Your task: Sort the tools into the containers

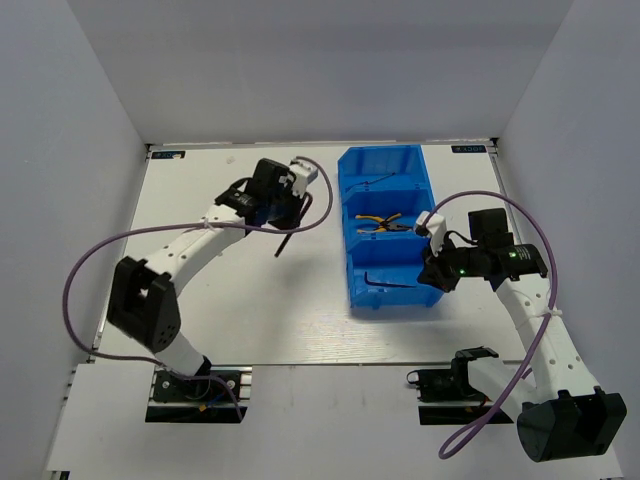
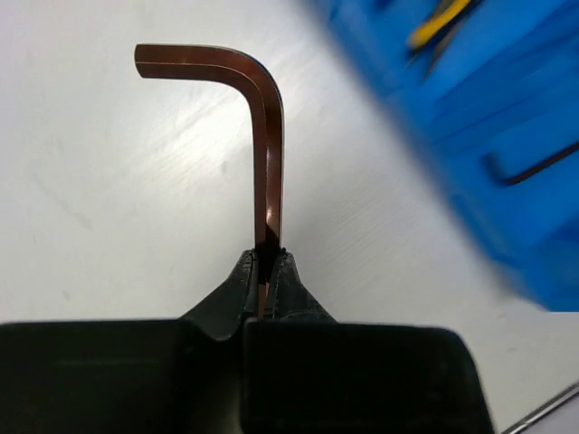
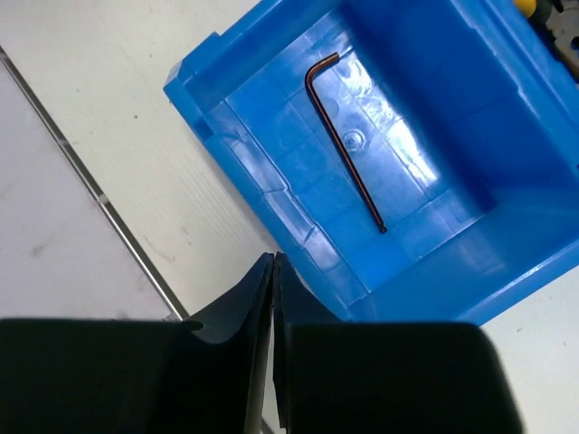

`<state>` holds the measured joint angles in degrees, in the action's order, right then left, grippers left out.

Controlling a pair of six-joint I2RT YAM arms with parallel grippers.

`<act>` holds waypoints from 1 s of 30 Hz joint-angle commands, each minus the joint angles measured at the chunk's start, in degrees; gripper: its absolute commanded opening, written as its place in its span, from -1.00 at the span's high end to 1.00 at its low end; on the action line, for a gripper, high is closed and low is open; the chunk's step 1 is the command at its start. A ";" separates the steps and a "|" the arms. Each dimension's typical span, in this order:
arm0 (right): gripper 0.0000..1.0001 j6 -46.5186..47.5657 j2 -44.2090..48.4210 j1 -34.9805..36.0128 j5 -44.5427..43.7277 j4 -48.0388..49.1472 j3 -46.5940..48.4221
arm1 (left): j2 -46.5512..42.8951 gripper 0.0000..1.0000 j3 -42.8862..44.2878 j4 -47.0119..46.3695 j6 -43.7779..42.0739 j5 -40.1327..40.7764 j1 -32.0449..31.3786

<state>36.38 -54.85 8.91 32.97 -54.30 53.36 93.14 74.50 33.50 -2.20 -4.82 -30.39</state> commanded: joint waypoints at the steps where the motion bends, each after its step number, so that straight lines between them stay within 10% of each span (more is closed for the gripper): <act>1: 0.85 -1.66 0.18 -0.20 0.25 2.89 1.66 | -5.16 1.00 2.93 -4.93 2.45 -8.10 -0.98; 13: 1.00 -4.55 1.76 -0.21 -5.98 9.29 -0.71 | -0.27 1.00 7.06 -17.21 5.62 -29.45 -6.51; 25: 1.00 -10.54 8.44 -0.73 -14.95 18.27 -5.99 | 10.22 0.99 9.35 -31.47 11.15 -27.88 -17.51; 30: 0.71 -10.98 9.85 -0.91 -13.99 17.30 -6.78 | 12.15 0.28 9.08 -30.87 11.16 -23.93 -20.40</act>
<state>26.63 -45.71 8.36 19.33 -39.00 46.94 106.65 82.19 6.00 8.21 -30.41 -49.80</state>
